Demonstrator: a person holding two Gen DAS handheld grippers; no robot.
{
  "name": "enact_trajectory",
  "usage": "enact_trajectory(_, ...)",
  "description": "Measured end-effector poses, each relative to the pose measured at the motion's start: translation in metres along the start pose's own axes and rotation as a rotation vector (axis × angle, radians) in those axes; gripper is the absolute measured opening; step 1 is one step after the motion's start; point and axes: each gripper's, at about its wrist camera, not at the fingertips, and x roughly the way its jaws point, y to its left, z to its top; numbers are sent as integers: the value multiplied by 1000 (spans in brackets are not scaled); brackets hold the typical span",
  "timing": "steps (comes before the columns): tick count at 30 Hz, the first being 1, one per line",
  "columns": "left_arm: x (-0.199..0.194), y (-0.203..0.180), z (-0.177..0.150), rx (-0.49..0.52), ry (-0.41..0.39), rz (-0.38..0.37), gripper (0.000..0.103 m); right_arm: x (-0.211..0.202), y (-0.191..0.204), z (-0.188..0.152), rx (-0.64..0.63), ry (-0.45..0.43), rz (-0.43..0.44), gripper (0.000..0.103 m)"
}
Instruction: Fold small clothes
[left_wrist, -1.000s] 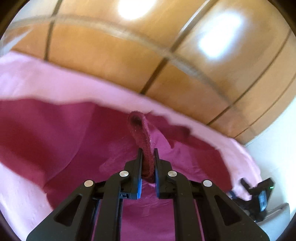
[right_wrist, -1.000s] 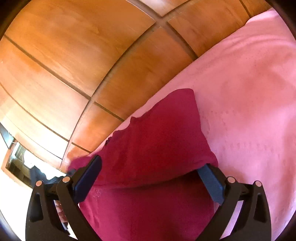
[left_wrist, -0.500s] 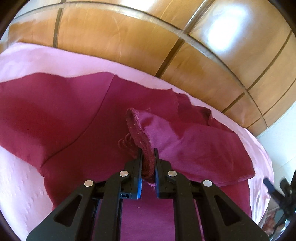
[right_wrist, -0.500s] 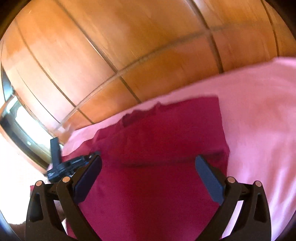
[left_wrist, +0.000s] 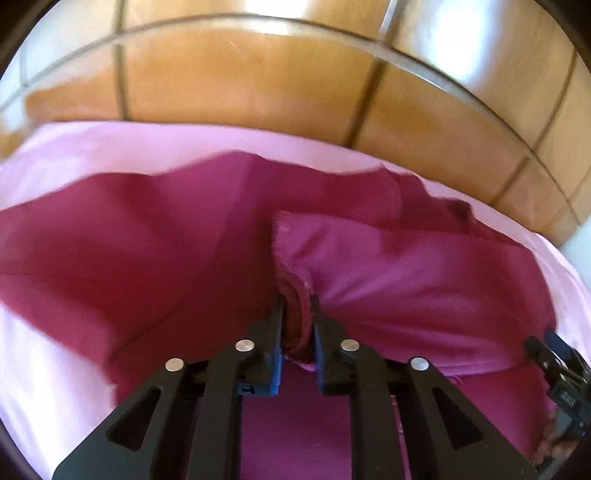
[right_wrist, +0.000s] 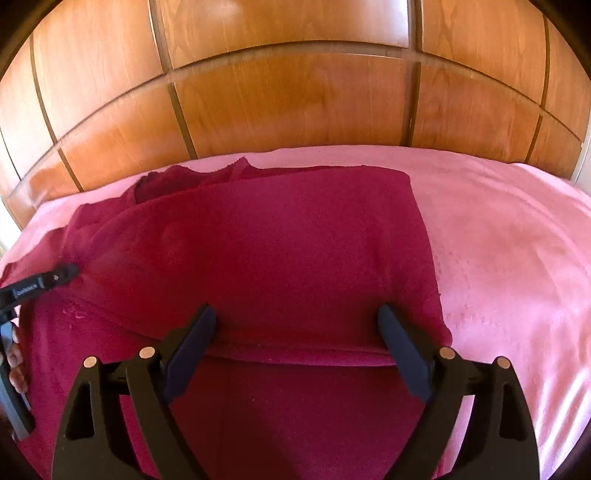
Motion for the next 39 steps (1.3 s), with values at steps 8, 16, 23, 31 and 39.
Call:
enact_trajectory(8, -40, -15, 13, -18, -120, -141, 16, 6, 3, 4, 1, -6, -5, 92)
enact_trajectory(16, 24, -54, 35, 32, 28, -144, 16, 6, 2, 5, 4, -16, 6, 93)
enact_trajectory(23, 42, -22, 39, -49, 25, -86, 5, 9, 2, 5, -1, -23, 8, 94)
enact_trajectory(31, -8, 11, 16, -130, -8, -48, 6, 9, 2, 5, -1, -26, 10, 94)
enact_trajectory(39, -57, 80, -24, -281, -50, -71, 6, 9, 4, 5, -9, -28, -2, 95)
